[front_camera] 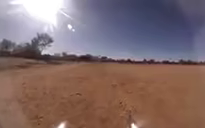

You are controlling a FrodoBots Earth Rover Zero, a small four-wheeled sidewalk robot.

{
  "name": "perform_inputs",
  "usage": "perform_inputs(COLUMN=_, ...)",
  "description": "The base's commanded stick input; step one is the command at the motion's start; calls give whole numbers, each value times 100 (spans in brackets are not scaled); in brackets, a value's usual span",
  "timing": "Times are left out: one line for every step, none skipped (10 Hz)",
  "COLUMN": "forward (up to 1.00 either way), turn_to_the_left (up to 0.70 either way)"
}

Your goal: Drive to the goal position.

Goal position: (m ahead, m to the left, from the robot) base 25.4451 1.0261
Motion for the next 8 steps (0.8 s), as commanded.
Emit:
perform_inputs(forward=50, turn_to_the_left=0)
perform_inputs(forward=50, turn_to_the_left=0)
perform_inputs(forward=50, turn_to_the_left=0)
perform_inputs(forward=50, turn_to_the_left=0)
perform_inputs(forward=50, turn_to_the_left=0)
perform_inputs(forward=50, turn_to_the_left=0)
perform_inputs(forward=50, turn_to_the_left=0)
perform_inputs(forward=50, turn_to_the_left=0)
